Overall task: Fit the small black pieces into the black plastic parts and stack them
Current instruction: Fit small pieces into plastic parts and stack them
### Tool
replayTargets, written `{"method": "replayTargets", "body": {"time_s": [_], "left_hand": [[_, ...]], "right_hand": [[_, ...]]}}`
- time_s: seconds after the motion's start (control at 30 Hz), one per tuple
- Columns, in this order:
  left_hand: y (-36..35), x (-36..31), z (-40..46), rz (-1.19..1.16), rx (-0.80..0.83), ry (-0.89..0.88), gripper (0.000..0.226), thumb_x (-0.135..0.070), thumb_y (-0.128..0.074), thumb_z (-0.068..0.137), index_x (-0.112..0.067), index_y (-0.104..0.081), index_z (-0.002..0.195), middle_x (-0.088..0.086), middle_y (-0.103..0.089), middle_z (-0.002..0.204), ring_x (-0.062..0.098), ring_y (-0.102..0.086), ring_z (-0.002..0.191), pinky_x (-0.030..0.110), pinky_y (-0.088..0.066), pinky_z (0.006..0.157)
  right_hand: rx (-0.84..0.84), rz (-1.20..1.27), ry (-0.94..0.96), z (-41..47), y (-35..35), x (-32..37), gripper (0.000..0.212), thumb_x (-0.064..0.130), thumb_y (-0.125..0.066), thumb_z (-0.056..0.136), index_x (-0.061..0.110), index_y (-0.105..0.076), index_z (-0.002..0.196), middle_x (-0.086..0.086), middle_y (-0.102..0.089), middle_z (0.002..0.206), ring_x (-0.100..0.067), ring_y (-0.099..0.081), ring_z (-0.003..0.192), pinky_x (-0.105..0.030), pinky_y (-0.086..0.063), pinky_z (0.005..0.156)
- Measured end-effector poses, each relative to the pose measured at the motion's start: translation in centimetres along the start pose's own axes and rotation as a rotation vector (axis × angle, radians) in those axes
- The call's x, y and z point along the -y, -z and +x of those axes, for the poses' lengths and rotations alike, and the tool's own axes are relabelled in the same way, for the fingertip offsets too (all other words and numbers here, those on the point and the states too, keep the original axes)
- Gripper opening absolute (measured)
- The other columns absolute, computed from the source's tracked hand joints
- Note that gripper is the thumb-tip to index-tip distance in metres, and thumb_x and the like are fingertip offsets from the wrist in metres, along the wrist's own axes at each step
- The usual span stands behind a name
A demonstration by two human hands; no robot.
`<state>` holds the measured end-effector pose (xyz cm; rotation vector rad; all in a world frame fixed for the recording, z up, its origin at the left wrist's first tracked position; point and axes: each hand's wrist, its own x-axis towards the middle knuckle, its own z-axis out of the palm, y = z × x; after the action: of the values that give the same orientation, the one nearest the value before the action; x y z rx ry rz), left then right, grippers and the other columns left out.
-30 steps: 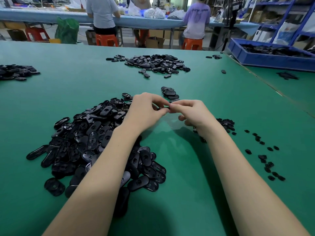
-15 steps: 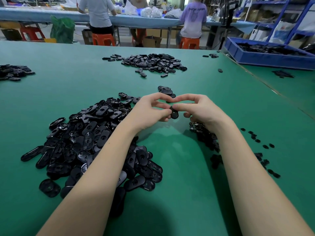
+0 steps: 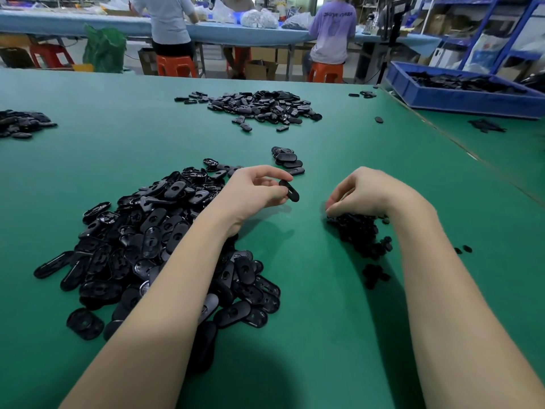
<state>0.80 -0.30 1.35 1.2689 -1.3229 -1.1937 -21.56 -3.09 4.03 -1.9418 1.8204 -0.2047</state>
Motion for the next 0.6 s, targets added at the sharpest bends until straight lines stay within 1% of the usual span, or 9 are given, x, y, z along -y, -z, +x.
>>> {"method": "replayTargets", "body": {"time_s": [0.1,0.2,0.27,0.37,0.43,0.47,0.53,0.6], "left_hand": [[0.1,0.1,0.0,-0.033,-0.012,0.005,0.026,0.011,-0.064,0.088,-0.005,-0.073,0.107,0.004,-0.050,0.078,0.011,-0.061,0.069,0.022,-0.059,0.079],[0.1,0.2,0.1,-0.066,-0.018,0.013,0.026,0.010,-0.063,0.090,-0.006,-0.073,0.108,0.004,-0.051,0.081,0.012,-0.064,0.070,0.022,-0.059,0.081],[0.1,0.3,0.1,-0.071,-0.019,0.010,0.025,0.009,-0.064,0.090,-0.005,-0.073,0.108,0.005,-0.053,0.083,0.013,-0.065,0.071,0.020,-0.058,0.081],[0.2,0.4,0.2,-0.075,-0.026,-0.005,0.025,0.009,-0.066,0.089,-0.006,-0.075,0.106,0.004,-0.057,0.081,0.009,-0.066,0.068,0.018,-0.057,0.079],[0.1,0.3,0.1,-0.062,-0.029,-0.014,0.026,0.008,-0.067,0.088,-0.009,-0.075,0.104,0.006,-0.063,0.086,0.009,-0.067,0.071,0.018,-0.057,0.080],[0.1,0.3,0.0,-0.062,-0.029,-0.018,0.026,0.008,-0.068,0.087,-0.010,-0.075,0.105,0.009,-0.067,0.090,0.010,-0.069,0.074,0.018,-0.057,0.081],[0.1,0.1,-0.1,-0.085,-0.020,-0.026,0.026,0.008,-0.068,0.087,-0.010,-0.075,0.106,0.013,-0.073,0.098,0.013,-0.071,0.079,0.018,-0.057,0.080],[0.0,0.0,-0.2,-0.099,-0.005,-0.030,0.027,0.008,-0.069,0.086,-0.009,-0.075,0.106,0.015,-0.076,0.098,0.015,-0.073,0.083,0.019,-0.057,0.079]], "right_hand": [[0.050,-0.029,-0.008,-0.1,-0.3,0.3,0.014,0.040,-0.086,0.065,0.047,-0.078,0.075,0.015,-0.075,0.086,-0.010,-0.069,0.092,-0.034,-0.058,0.089],[0.052,-0.063,-0.029,-0.1,-0.6,0.5,0.016,0.038,-0.085,0.063,0.047,-0.078,0.075,0.014,-0.075,0.088,-0.014,-0.069,0.094,-0.036,-0.059,0.089],[0.043,-0.062,-0.010,-0.1,-0.6,0.5,0.012,0.036,-0.085,0.067,0.044,-0.078,0.072,0.013,-0.076,0.085,-0.013,-0.070,0.091,-0.033,-0.059,0.085],[0.039,0.000,0.051,-0.1,-0.4,0.6,0.003,0.033,-0.083,0.076,0.031,-0.080,0.075,0.012,-0.076,0.080,-0.011,-0.068,0.083,-0.026,-0.053,0.075],[0.040,0.068,0.094,-0.2,-0.2,0.7,0.007,0.033,-0.080,0.082,0.027,-0.079,0.078,0.013,-0.074,0.075,-0.010,-0.062,0.073,-0.025,-0.047,0.067],[0.045,0.127,0.116,-0.3,-0.1,0.8,0.008,0.034,-0.079,0.084,0.027,-0.079,0.080,0.012,-0.073,0.076,-0.010,-0.058,0.069,-0.024,-0.044,0.065],[0.065,0.300,0.155,-0.6,-0.1,1.2,0.007,0.033,-0.078,0.087,0.027,-0.077,0.085,0.007,-0.072,0.080,-0.013,-0.050,0.066,-0.025,-0.041,0.066],[0.042,0.471,0.174,-0.7,-0.4,1.7,0.006,0.032,-0.077,0.088,0.026,-0.076,0.088,0.007,-0.071,0.078,-0.013,-0.042,0.065,-0.025,-0.039,0.063]]}}
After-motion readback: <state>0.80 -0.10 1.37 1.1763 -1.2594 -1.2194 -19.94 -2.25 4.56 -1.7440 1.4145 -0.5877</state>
